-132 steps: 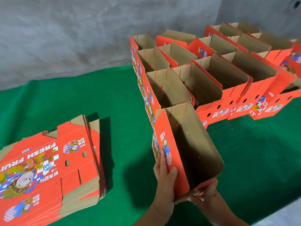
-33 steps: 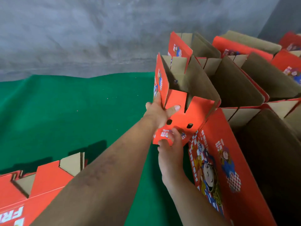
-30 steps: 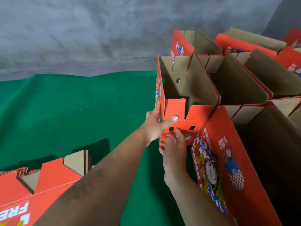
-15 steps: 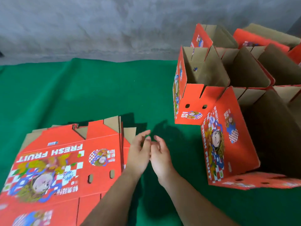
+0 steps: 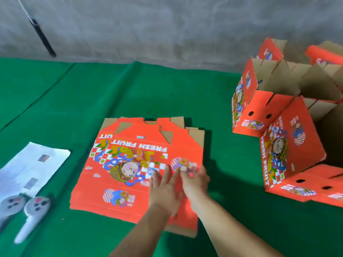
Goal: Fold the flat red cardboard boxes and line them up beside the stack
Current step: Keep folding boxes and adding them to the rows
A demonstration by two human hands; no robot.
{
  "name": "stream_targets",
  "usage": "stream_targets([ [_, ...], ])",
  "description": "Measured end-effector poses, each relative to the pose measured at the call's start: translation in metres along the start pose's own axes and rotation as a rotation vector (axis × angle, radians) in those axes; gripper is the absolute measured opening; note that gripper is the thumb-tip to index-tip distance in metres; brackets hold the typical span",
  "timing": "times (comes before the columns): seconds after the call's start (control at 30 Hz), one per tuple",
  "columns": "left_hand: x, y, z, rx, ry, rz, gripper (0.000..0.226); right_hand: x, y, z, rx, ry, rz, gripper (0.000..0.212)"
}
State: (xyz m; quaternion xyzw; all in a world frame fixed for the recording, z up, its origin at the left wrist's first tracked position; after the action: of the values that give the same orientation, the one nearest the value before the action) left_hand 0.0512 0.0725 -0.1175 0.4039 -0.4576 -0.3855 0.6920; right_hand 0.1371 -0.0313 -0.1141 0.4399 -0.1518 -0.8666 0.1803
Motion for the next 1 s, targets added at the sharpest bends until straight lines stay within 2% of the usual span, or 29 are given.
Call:
stream_targets([
  [0.1, 0.036, -0.011, 0.037, -0.026, -0.221, 0.138, 0.076, 0.041, 0.042, -0.006, 0.077, -0.220, -0.259, 0.030],
  [0.17, 0.035, 0.009, 0.057, 0.122, -0.301, 0.406, 0.067, 0.062, 0.077, -0.009, 0.096, -0.264, -0.381, 0.041],
  [0.2, 0.020, 0.023, 0.065, 0.266, -0.257, 0.500, 0.064, 0.068, 0.097, -0.008, 0.112, -0.267, -0.376, 0.046],
  [0.23, 0.000, 0.038, 0.071, 0.431, -0.186, 0.494, 0.062, 0.073, 0.118, -0.009, 0.143, -0.247, -0.381, 0.048],
  [0.3, -0.048, 0.058, 0.079, 0.624, 0.065, 0.432, 0.066, 0.077, 0.157, -0.002, 0.178, -0.185, -0.408, 0.047],
  [0.37, -0.074, 0.058, 0.077, 0.579, 0.210, 0.649, 0.075, 0.079, 0.184, 0.009, 0.104, -0.168, -0.485, 0.048],
  [0.43, -0.067, 0.052, 0.072, 0.550, 0.179, 0.969, 0.070, 0.079, 0.209, 0.016, 0.065, -0.133, -0.528, 0.054],
  [0.47, -0.060, 0.053, 0.070, 0.552, 0.136, 1.016, 0.063, 0.076, 0.221, 0.020, 0.072, -0.099, -0.526, 0.058],
  [0.57, -0.031, 0.058, 0.064, 0.540, -0.051, 1.104, 0.048, 0.063, 0.256, 0.032, 0.147, -0.028, -0.556, 0.058],
  [0.67, 0.001, 0.073, 0.061, 0.498, -0.166, 1.137, 0.056, 0.050, 0.284, 0.044, 0.173, 0.015, -0.617, 0.056],
  [0.73, 0.022, 0.082, 0.063, 0.489, -0.242, 1.194, 0.067, 0.044, 0.301, 0.052, 0.154, 0.091, -0.658, 0.066],
  [0.8, 0.041, 0.089, 0.063, 0.478, -0.298, 1.235, 0.065, 0.040, 0.316, 0.060, 0.118, 0.161, -0.681, 0.073],
  [0.87, 0.072, 0.087, 0.060, 0.327, -0.386, 1.246, 0.062, 0.036, 0.316, 0.068, 0.017, 0.160, -0.702, 0.070],
  [0.93, 0.110, 0.077, 0.062, 0.178, -0.492, 1.211, 0.074, 0.032, 0.308, 0.075, -0.055, 0.157, -0.731, 0.066],
  [1.0, 0.135, 0.072, 0.062, 0.223, -0.469, 1.107, 0.098, 0.033, 0.297, 0.080, -0.054, 0.173, -0.732, 0.045],
])
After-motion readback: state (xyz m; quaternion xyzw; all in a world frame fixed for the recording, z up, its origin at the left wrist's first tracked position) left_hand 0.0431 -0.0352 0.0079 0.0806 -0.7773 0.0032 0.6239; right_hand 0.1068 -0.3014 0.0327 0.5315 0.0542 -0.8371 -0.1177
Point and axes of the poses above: each hand's wrist, its own z-axis away from the middle knuckle, its own y-axis out of the back of the hand, x = y × z, the point moved 6 cm from there along -z, towards the middle knuckle, and after that the axes turned 12 degrees about -y, right-handed, at the moved point
